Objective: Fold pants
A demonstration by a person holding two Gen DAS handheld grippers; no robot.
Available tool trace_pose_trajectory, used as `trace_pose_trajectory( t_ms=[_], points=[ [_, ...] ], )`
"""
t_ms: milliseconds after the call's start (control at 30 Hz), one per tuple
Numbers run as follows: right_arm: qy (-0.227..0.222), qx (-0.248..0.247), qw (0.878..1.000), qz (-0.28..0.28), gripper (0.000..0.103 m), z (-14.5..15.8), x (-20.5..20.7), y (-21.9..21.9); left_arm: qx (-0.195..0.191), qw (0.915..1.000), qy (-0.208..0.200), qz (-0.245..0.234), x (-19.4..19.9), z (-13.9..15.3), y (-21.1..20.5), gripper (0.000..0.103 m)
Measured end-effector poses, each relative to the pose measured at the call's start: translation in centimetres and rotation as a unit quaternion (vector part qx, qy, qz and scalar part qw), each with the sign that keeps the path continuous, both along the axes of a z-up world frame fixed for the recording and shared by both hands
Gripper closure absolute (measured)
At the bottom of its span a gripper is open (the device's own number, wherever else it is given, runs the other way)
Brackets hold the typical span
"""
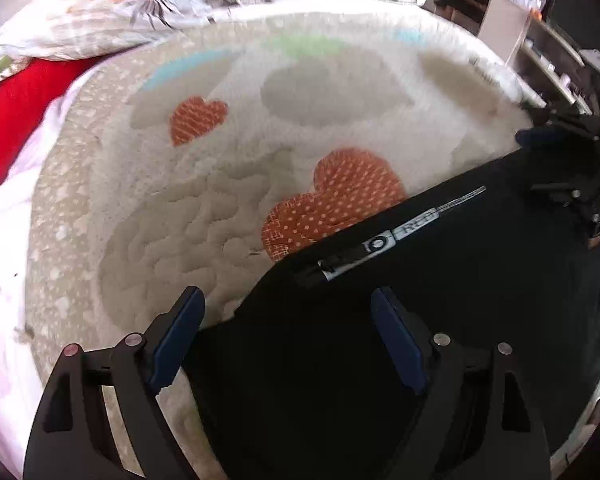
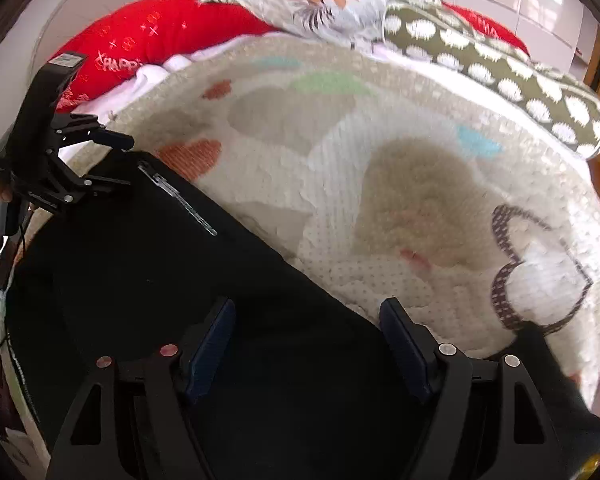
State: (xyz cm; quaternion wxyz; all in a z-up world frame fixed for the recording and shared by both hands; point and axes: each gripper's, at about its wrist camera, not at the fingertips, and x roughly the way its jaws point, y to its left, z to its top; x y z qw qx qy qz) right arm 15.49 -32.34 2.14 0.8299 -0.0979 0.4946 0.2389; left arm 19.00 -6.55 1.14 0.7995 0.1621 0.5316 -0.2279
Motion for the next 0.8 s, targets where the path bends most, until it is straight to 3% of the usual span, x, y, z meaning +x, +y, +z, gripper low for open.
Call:
trace_pose_trajectory(
  t_ms=[33,67,100,133,167,233,267,333,467,600,800],
  points=[
    [-0.003,0.001,1.000,-0.003,0.028,-0.3,0.0,0.0,-0.010,0.9999,0.000,0.003,0.1,-0.1,0.1,0.017],
    [-0.006,0.002,1.000,-0.005,0.041,-0.2,-0.1,0.0,-0.019,0.9998,0.002,0.010,0.2,-0.2,0.3,0.017],
    [-0.015,0.010,1.000,-0.007,0.056,-0.1,-0.3,0.0,-0.029,0.9995,0.007,0.013,0.3,-0.2,0.3,0.027],
    [-0.018,0.021,1.000,-0.010,0.093,0.1,-0.4,0.0,-0.046,0.9989,0.010,0.003,0.1,0.0,0.3,0.050],
    [-0.020,0.026,0.999,-0.017,0.097,0.1,-0.6,0.0,-0.052,0.9986,0.010,-0.004,-0.1,0.2,0.1,0.059],
    [-0.042,0.007,0.999,-0.021,0.098,0.5,-1.4,0.8,-0.033,0.9993,-0.016,-0.011,-1.1,0.9,-0.4,0.076],
    [-0.055,-0.001,0.998,-0.017,0.098,0.9,-2.0,1.2,-0.030,0.9993,-0.022,-0.008,-1.4,1.2,-0.4,0.079],
    [-0.076,0.007,0.997,-0.014,0.098,2.2,-3.4,1.3,-0.048,0.9984,-0.028,0.011,-1.8,2.4,0.5,0.096],
    [-0.117,0.032,0.993,-0.011,0.098,6.0,-6.7,0.9,-0.086,0.9942,-0.061,0.023,-4.3,5.8,1.4,0.097],
    [-0.154,0.067,0.986,-0.004,0.098,9.7,-11.9,0.4,-0.120,0.9876,-0.099,0.018,-9.5,9.1,2.2,0.098],
    [-0.171,0.078,0.982,0.011,0.098,11.1,-19.3,0.8,-0.148,0.9809,-0.125,0.023,-15.7,11.4,3.4,0.098]
  ],
)
